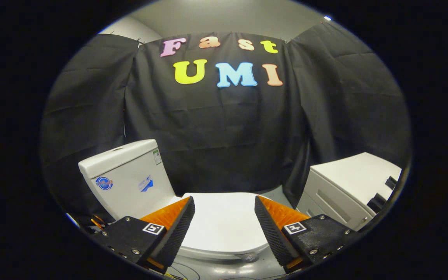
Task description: Open the toilet lid.
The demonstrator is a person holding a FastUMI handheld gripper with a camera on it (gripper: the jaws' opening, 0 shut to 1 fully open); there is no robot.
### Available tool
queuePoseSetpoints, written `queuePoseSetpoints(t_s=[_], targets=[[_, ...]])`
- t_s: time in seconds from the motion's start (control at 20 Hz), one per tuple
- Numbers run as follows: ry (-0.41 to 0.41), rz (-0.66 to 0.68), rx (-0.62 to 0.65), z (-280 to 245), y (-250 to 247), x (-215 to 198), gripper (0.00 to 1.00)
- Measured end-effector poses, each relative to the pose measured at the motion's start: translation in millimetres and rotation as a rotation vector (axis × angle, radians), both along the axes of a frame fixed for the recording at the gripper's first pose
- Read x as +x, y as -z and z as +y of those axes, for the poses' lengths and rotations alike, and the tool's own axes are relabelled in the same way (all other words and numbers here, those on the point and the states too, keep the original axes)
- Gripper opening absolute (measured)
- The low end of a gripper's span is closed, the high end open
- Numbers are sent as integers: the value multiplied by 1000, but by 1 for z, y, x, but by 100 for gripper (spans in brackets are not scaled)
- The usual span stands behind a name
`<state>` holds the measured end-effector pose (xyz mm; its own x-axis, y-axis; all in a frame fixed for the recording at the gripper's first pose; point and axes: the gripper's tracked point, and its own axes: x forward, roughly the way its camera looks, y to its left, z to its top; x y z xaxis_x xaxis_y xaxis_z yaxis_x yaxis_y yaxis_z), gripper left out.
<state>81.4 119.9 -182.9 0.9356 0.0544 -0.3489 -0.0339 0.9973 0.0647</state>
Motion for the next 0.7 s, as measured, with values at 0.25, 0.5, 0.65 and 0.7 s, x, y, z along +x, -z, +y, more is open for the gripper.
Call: queuePoseSetpoints(t_s=[0.25, 0.5, 0.65, 0.7], targets=[[88, 75, 206, 8, 39, -11, 96], [183, 113, 443, 14, 65, -22, 96], [221, 141, 518, 14, 81, -28, 96], [230, 152, 529, 12, 87, -31, 96]])
